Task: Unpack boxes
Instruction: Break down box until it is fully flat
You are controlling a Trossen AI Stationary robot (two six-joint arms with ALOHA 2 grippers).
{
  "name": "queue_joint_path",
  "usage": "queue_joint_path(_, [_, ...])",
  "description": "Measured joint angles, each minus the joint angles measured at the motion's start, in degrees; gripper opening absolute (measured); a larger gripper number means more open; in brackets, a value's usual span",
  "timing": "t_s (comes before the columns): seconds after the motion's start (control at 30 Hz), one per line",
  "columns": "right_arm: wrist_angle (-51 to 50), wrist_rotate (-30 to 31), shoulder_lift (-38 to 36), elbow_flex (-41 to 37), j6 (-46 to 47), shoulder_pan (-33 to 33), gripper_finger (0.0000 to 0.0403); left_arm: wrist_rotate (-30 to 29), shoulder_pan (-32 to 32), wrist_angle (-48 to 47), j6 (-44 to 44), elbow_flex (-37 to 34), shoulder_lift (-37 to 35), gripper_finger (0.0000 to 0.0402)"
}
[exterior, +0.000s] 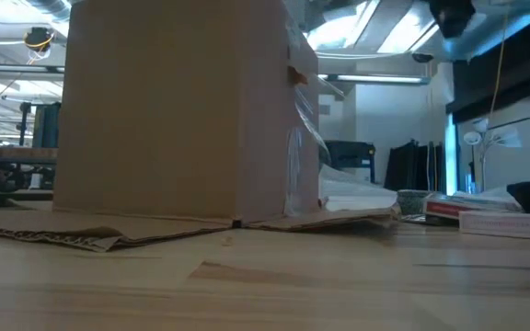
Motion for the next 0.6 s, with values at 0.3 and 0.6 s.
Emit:
queue_joint_path(0.3, [-40.0,-3.1,1.0,24.5,2.0,-9.1,0.0132,12.0,4.0,-2.9,1.2,1.6,-0.2,0.0219])
queue_joint_path(0.6, [-60.4,-2.1,1.2,36.2,3.9,-17.4,0.0132,16.4,7.6,-8.3,-1.5,3.8,-0.1,0.0219])
